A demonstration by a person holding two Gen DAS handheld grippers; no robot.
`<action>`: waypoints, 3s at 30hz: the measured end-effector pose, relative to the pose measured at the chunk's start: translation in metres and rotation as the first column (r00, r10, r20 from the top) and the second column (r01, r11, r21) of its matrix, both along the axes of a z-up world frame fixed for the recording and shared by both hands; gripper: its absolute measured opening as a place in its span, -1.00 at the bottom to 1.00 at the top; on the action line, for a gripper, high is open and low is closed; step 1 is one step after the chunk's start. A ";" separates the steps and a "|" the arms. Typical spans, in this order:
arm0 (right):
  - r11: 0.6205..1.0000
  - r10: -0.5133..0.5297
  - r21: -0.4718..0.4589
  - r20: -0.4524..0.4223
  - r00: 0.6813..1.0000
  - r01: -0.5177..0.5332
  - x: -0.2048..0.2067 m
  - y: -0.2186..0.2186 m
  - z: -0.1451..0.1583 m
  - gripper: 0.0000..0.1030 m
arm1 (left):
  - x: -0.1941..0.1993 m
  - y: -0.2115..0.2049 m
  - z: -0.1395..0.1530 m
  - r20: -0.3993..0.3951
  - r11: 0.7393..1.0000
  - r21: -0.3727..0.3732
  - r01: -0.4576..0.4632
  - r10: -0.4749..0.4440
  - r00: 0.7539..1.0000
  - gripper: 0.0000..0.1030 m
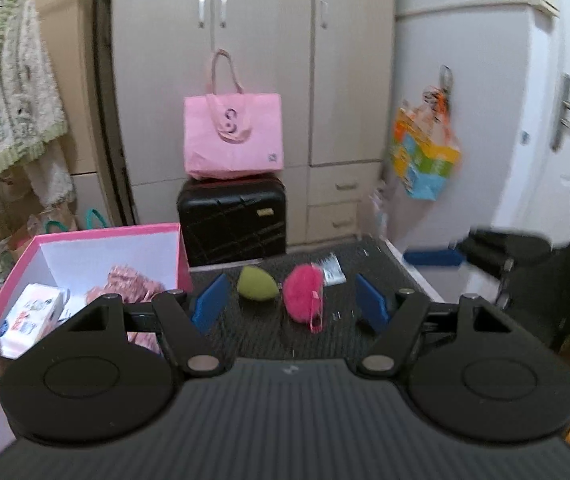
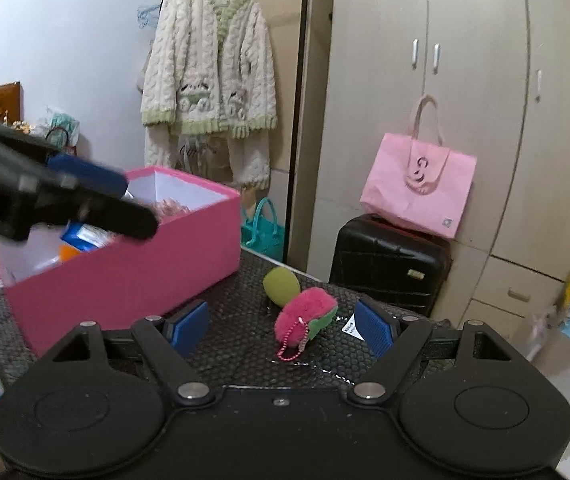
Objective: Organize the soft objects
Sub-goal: 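Move both grippers to the green sponge and the pink fluffy plush, then close the left gripper on the green sponge while the right gripper closes on the pink plush, then carry the green sponge and pink plush over the pink box with both grippers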
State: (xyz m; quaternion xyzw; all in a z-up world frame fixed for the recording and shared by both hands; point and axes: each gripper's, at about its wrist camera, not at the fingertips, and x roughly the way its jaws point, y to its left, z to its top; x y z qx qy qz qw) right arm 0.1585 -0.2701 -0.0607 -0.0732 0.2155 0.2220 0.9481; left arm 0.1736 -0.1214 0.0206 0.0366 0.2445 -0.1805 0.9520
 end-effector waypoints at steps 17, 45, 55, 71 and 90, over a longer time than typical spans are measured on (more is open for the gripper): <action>0.994 0.098 0.061 -0.146 0.985 -0.090 0.112 0.002 -0.066 0.60 | 0.113 -0.044 -0.058 -0.217 0.955 -0.096 -0.280 0.254 0.943 0.07; 0.990 0.047 0.137 -0.219 0.975 -0.017 0.105 -0.025 -0.079 -0.12 | 0.157 -0.057 -0.119 -0.171 0.853 -0.027 -0.521 0.509 0.843 -0.03; 0.991 0.050 0.136 -0.213 0.976 -0.021 0.097 -0.032 -0.081 -0.13 | 0.147 -0.076 -0.134 -0.086 0.884 -0.016 -0.468 0.465 0.881 -0.30; 0.993 0.007 0.119 -0.199 0.980 0.017 0.072 -0.034 -0.070 -0.13 | 0.117 -0.067 -0.120 -0.100 0.907 -0.046 -0.419 0.413 0.905 -0.36; 0.987 -0.135 0.053 -0.219 0.966 0.150 0.013 -0.028 -0.044 -0.12 | 0.025 -0.039 -0.062 -0.018 0.979 -0.046 -0.200 0.199 0.980 -0.35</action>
